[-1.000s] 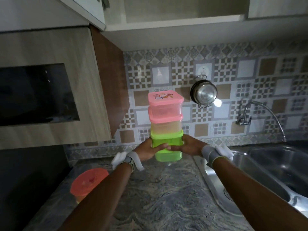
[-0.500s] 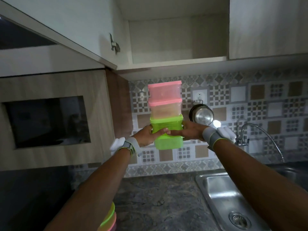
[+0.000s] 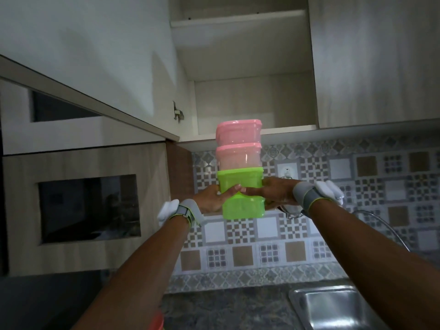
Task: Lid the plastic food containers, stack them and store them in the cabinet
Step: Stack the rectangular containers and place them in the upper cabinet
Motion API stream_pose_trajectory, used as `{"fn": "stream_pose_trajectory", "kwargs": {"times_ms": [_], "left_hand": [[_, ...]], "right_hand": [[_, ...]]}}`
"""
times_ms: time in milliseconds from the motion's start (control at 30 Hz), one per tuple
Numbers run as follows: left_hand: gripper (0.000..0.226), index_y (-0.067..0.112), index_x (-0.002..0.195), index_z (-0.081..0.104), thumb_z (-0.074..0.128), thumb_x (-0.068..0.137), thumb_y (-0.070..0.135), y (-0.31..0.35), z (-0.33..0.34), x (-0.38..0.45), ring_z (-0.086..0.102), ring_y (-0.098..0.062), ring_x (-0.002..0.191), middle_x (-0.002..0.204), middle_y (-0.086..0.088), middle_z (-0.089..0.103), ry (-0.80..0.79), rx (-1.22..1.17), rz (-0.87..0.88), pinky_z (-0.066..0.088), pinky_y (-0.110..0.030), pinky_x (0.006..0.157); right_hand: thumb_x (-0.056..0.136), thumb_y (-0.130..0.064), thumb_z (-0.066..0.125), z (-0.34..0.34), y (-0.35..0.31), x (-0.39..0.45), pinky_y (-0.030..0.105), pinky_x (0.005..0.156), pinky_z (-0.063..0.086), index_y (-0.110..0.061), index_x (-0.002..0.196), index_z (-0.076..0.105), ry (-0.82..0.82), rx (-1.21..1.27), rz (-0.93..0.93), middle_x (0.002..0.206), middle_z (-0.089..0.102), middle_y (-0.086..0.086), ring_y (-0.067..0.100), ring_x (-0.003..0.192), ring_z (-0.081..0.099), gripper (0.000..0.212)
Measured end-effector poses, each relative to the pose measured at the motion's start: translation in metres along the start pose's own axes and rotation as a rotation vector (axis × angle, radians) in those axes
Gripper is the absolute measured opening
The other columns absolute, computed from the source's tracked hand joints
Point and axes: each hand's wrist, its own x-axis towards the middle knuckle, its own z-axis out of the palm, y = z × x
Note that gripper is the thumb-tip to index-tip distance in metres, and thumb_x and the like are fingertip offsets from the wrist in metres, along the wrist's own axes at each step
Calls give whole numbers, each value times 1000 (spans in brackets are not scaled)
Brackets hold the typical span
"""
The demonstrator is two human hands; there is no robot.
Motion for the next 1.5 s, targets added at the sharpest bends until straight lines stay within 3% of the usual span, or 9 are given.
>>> {"fn": "stream_pose_trajectory", "kwargs": {"times_ms": [100,267,367,700,900,1100,1200,1367,1500], "left_hand": [[90,22,89,74,46,55,100,-6,4,0,71,-10,70,73,7,75,35,26,29,54,-17,73],[73,34,109,70,55,65,91,-21,19,0,70,-38,101,111,-17,73,54,-43,67,50,-60,99],[83,29,120,66,61,63,88,-27,27,-3,69,-27,112,121,-3,73,83,-99,89,52,-54,101],[51,49,95,72,64,61,88,4,13,-18,69,-26,112,116,3,75,82,-122,106,50,-53,104],[97,23,115,67,55,54,97,32,-2,-31,67,-37,114,122,-11,71,53,-5,45,49,-57,104],[48,34,110,69,54,84,71,66,-21,-49,69,-28,113,122,-5,72,54,37,102,49,-49,107],[69,18,119,68,45,87,75,83,-34,-52,69,-30,108,118,-8,73,50,125,102,48,-50,107],[97,9,95,67,37,65,95,106,-55,-59,69,-27,92,99,-14,70,87,237,43,49,-50,105],[99,-5,102,68,42,72,85,116,-70,-54,72,-39,99,104,-28,71,118,204,27,55,-46,99]], "right_hand": [[83,-59,66,4,2,-4,38,94,56,-24,125,56,22,-31,-22,125,60,0,23,111,63,55],[85,-53,68,13,15,-3,39,96,55,-27,129,57,17,4,-51,130,63,0,19,113,62,53],[82,-58,68,16,21,-7,36,92,56,-32,128,56,43,-72,-88,124,66,-3,16,108,65,54],[85,-49,69,6,-3,-29,36,95,55,-26,129,55,29,9,-74,130,61,-1,20,114,61,51],[83,-46,73,-6,-17,-43,42,98,53,-23,128,60,32,52,-96,127,65,2,21,112,65,52],[81,-58,68,-21,-41,-56,40,96,54,-15,125,63,89,-46,-106,122,68,8,23,105,68,62],[76,-66,64,-29,-56,-62,33,85,58,-20,105,69,95,-89,-137,115,70,7,19,95,71,54],[49,-78,72,-41,-78,-63,37,94,56,-3,119,64,75,-126,-123,114,70,13,25,101,70,103],[67,-66,73,-50,-90,-59,32,90,58,-10,113,67,57,-99,-149,109,73,9,20,98,72,72]]}}
